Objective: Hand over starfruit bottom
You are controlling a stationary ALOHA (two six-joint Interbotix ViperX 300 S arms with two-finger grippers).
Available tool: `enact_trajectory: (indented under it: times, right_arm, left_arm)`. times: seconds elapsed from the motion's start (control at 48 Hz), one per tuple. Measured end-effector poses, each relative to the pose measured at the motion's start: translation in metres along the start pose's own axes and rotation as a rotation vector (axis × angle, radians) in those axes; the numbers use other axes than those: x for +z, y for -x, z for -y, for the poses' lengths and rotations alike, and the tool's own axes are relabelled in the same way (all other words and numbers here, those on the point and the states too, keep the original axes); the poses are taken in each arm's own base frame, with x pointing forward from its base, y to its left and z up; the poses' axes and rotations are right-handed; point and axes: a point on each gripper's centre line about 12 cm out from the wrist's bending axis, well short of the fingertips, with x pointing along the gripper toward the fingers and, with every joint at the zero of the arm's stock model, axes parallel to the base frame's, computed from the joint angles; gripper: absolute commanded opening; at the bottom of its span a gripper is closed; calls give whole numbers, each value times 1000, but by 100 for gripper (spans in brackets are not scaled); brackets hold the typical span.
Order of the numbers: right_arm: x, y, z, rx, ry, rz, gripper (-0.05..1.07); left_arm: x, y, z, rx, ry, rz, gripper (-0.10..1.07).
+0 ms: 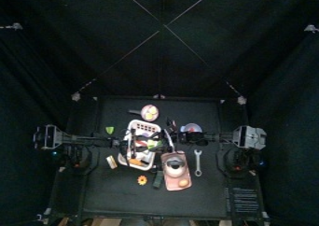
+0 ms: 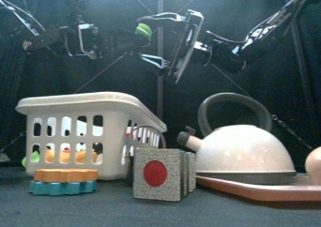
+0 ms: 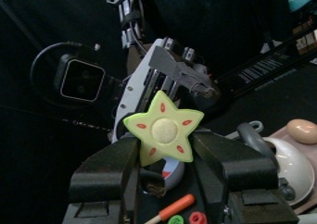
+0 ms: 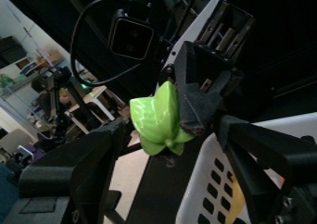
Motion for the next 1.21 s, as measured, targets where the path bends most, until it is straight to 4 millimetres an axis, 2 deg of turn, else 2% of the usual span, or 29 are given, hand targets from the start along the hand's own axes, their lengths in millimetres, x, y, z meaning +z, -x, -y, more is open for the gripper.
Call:
enact_trajectory:
  times: [0.396, 0.5, 0.729, 1.042, 1.208]
  right_arm:
    - [1, -1, 0, 0, -3, 4, 70]
    - [1, 0, 0, 1, -4, 4, 66]
    - [1, 0, 0, 2, -5, 3, 65]
    - [3, 0, 2, -3, 2, 7, 65]
    - [1, 1, 2, -5, 0, 3, 65]
  left_arm:
    - [0, 0, 0, 0, -3, 0, 68]
    - [0, 0, 0, 2, -3, -1, 68]
    - [-1, 0, -2, 15, 9, -8, 73]
    - [-2, 1, -1, 18, 25, -12, 96]
    - [-3, 1, -1, 19, 28, -15, 99]
